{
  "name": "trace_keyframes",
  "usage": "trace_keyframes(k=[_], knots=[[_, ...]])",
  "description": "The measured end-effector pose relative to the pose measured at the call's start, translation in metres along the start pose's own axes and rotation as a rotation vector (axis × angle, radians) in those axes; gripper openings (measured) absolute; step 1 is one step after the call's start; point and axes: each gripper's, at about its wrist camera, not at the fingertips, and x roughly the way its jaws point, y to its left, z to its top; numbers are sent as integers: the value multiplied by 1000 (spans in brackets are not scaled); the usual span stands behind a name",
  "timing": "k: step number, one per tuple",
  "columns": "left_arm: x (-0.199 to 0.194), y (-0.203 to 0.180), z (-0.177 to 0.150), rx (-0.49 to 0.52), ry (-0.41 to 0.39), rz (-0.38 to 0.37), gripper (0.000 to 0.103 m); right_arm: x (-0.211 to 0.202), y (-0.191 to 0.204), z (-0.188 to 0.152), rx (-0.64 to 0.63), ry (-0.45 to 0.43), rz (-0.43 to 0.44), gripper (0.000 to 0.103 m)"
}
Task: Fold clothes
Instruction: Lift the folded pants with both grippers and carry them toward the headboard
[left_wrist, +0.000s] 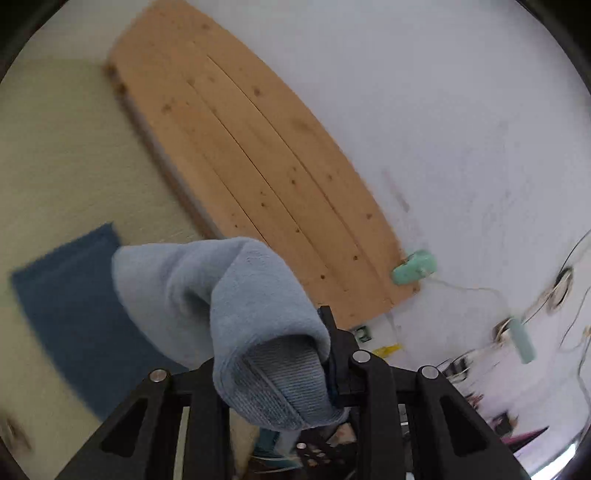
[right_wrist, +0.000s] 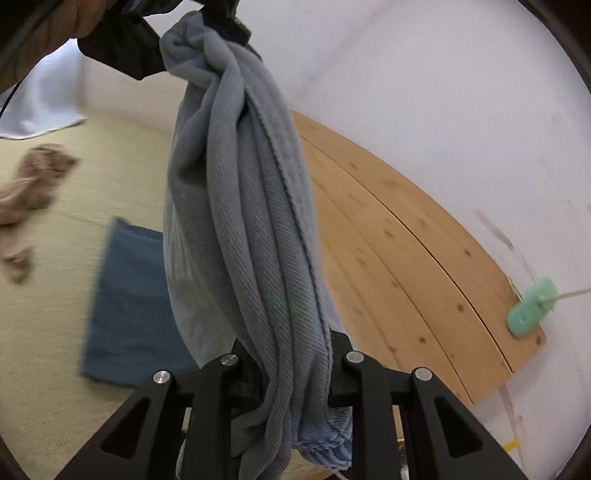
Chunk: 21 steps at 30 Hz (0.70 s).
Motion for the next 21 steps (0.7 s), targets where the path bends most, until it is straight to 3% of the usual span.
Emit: trace_keyframes(k=[6, 11, 21], knots=[[71, 25, 46, 131, 59, 53, 27, 75, 7, -8, 97, 42, -168, 23], [100, 76, 57, 149, 94, 149, 26, 108, 56, -24, 180, 63, -173, 23], [46, 233, 6, -17, 136, 198, 27, 102, 171, -32, 13, 102, -78, 26]])
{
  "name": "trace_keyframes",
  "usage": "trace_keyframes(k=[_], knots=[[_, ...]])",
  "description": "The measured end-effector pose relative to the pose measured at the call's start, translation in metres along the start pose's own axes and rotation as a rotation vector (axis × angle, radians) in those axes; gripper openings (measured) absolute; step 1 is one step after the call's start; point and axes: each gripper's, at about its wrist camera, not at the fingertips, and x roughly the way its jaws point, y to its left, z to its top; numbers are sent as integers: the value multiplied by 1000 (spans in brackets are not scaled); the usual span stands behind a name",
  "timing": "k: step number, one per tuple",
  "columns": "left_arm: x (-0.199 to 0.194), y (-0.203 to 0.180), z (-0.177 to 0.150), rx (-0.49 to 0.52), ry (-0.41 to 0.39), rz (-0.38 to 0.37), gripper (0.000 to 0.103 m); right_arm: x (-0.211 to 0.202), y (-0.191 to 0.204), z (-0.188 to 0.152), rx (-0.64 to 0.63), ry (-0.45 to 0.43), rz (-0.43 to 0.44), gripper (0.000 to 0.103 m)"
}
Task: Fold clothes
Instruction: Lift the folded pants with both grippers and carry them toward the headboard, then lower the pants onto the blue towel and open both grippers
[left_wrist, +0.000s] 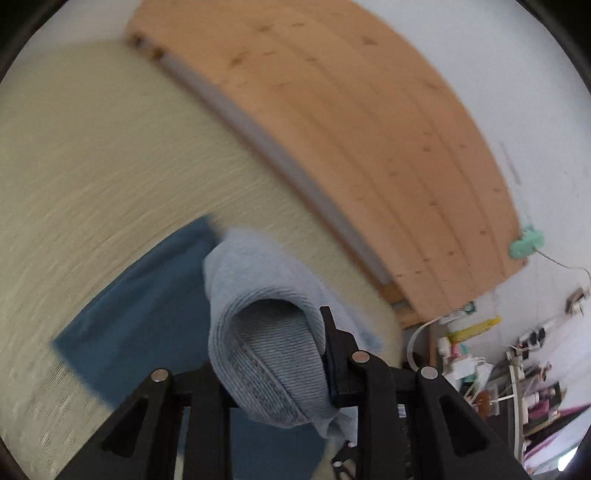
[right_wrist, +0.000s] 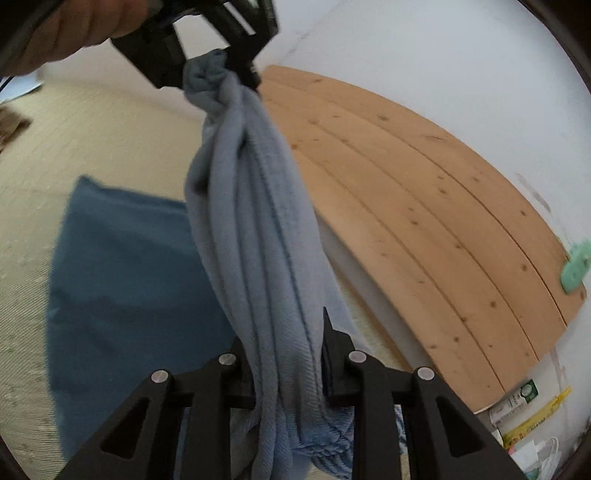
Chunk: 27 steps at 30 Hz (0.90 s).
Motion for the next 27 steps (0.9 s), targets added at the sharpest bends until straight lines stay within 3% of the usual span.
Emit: trace_keyframes(k=[6, 11, 13, 15, 17, 19, 21, 25, 27], knots=[[5, 60, -37, -102, 17, 54, 33, -1, 47, -4, -102, 91, 76, 31], [12, 85, -50, -147, 40, 158, 54, 9, 82, 5, -160, 132, 113, 40], [11, 90, -55, -153, 46, 204, 73, 11, 96, 11, -159, 146, 155, 46], [1, 92, -59, -168, 18, 241, 78, 27, 111, 21, -139, 158, 213, 50], [-13, 94, -63, -185, -19, 262, 82, 18, 107, 24, -99, 164, 282, 59], [-34, 91, -69, -191, -55, 267, 83, 7, 102, 32, -55, 161, 327, 62], [-58, 86, -78, -192, -89, 274, 84, -8, 90, 36, 5, 126, 380, 67], [-120, 63, -99, -176, -171, 284, 86, -57, 57, 38, 146, -28, 467, 97], [-155, 49, -116, -169, -233, 272, 88, -75, 40, 38, 218, -91, 492, 98]])
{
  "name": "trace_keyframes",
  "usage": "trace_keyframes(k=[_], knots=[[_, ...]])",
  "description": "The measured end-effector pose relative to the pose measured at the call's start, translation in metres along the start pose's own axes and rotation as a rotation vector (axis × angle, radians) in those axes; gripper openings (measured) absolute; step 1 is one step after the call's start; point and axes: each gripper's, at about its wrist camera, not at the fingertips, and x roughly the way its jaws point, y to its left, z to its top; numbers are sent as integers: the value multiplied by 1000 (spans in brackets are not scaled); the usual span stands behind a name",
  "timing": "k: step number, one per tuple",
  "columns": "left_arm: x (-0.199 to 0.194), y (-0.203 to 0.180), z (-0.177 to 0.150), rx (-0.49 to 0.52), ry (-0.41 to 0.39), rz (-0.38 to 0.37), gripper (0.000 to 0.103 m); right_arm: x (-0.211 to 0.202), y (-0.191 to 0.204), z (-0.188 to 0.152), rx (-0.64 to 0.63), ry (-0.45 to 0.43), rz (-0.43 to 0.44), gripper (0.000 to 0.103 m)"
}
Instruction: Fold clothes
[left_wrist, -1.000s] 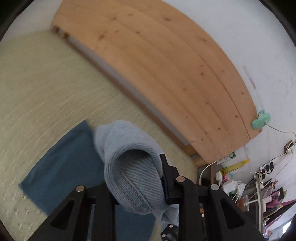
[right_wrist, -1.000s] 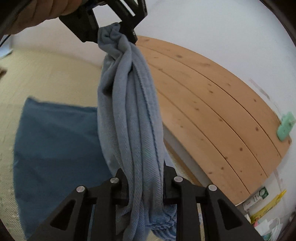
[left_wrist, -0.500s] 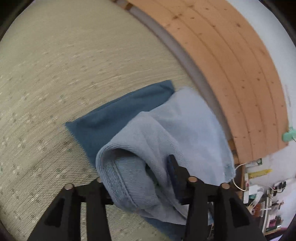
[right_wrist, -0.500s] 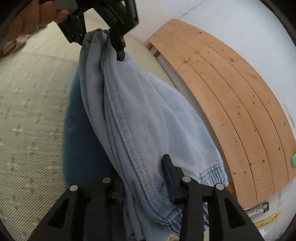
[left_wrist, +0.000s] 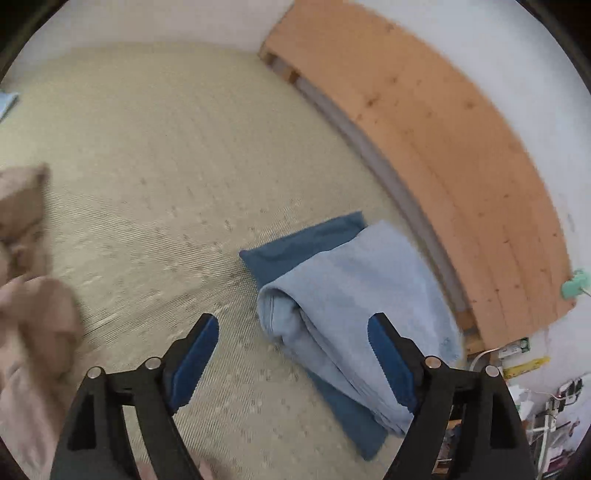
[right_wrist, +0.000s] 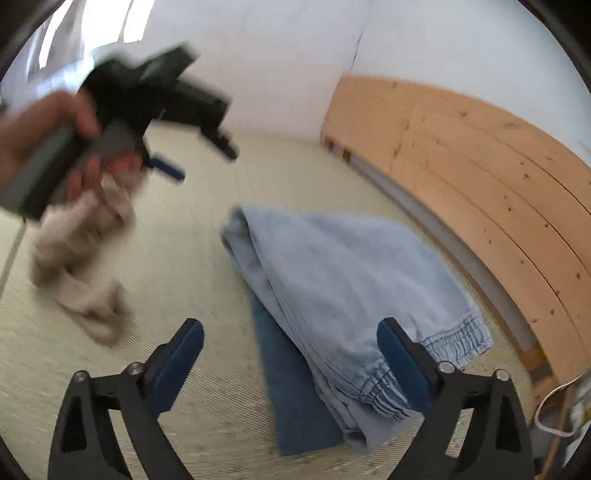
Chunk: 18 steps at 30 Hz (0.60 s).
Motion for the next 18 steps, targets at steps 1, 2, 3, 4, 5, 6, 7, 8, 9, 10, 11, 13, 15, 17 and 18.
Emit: trace_keyframes(k=[1, 2, 3, 4, 5, 6, 7, 8, 9, 10, 11, 13, 15, 17, 18], knots=[[-22, 1, -8, -8, -39, -9, 90, -13, -6, 3, 36, -38, 14, 100], [-48, 4, -21, -23, -99, -14, 91, -25, -9, 4, 68, -70, 26, 102], [-69, 6, -35, -33, -144, -5, 94, -43, -8, 0, 98, -99, 39, 103], [-82, 6, -45, -38, -169, 0, 96, -62, -2, -5, 121, -120, 56, 103], [-97, 8, -59, -44, -185, 4, 97, -78, 3, -8, 138, -136, 75, 103], [-114, 10, -74, -50, -199, 10, 103, -91, 8, -11, 150, -145, 92, 103], [-133, 14, -92, -58, -213, 10, 103, -102, 12, -15, 157, -147, 108, 103], [-152, 17, -110, -68, -228, 9, 103, -113, 16, -18, 164, -150, 123, 103], [-167, 19, -124, -71, -241, 13, 103, -126, 22, -21, 161, -151, 138, 103], [-184, 21, -142, -69, -261, 29, 103, -140, 29, -24, 148, -151, 151, 103], [-202, 23, -162, -66, -283, 48, 103, -154, 36, -27, 134, -152, 164, 103], [-240, 25, -208, -27, -338, 129, 103, -178, 50, -32, 112, -151, 189, 103], [-265, 29, -253, 2, -368, 207, 103, -190, 68, -42, 103, -153, 217, 103], [-284, 33, -295, 14, -392, 273, 103, -201, 86, -53, 84, -148, 236, 103], [-292, 36, -314, 9, -402, 299, 103, -209, 95, -58, 73, -149, 244, 103]])
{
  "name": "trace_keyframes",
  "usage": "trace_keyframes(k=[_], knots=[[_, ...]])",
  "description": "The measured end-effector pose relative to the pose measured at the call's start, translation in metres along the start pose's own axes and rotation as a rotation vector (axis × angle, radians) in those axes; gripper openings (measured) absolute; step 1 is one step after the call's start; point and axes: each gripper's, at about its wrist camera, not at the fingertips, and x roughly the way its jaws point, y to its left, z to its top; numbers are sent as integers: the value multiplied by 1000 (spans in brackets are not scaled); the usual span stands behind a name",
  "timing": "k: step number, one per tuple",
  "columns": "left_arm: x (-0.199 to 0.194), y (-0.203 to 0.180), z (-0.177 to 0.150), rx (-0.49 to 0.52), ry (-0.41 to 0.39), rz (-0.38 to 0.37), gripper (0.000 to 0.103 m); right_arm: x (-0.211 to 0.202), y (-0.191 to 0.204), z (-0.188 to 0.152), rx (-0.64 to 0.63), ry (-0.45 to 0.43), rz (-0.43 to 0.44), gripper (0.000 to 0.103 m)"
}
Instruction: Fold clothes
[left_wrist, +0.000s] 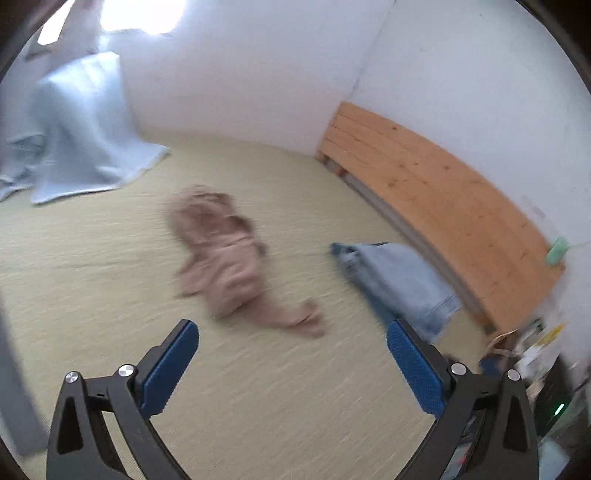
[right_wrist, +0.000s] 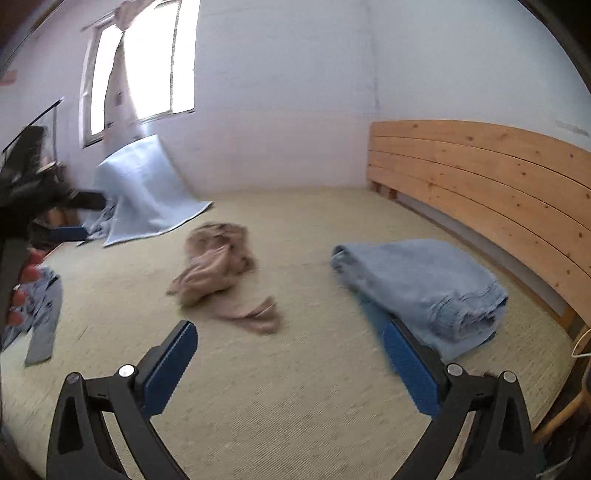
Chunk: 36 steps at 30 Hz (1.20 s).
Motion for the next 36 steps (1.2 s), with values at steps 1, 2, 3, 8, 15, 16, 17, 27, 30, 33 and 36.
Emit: trace_keyframes(k=[1, 2, 3, 8, 15, 16, 17, 27, 30, 33, 36], knots=[[-13, 7, -17, 0, -8, 26, 103, -6, 10, -4, -13, -2, 9, 103], [-23, 13, -34, -3, -14, 53, 103, -10, 18, -9, -22, -8, 15, 103], [-32, 20, -50, -12, -18, 85, 103, -13, 24, -14, -28, -18, 20, 103], [-83, 45, -121, -81, -58, 215, 103, -23, 52, -33, -50, 20, 35, 103], [-138, 49, -184, -86, -127, 366, 103, -53, 79, -49, 2, 42, 86, 103], [-141, 48, -188, -84, -127, 384, 103, -56, 83, -52, -4, 46, 91, 103], [-143, 46, -192, -83, -124, 402, 103, -58, 86, -55, -12, 50, 96, 103], [-137, 30, -215, -11, -117, 503, 103, -51, 116, -75, -76, 135, 126, 103], [-131, 36, -217, -17, -91, 508, 103, -50, 123, -76, -91, 141, 131, 103], [-129, 45, -218, -55, -73, 503, 103, -54, 128, -77, -107, 131, 138, 103], [-130, 48, -218, -90, -79, 479, 103, -54, 132, -82, -135, 142, 135, 103]])
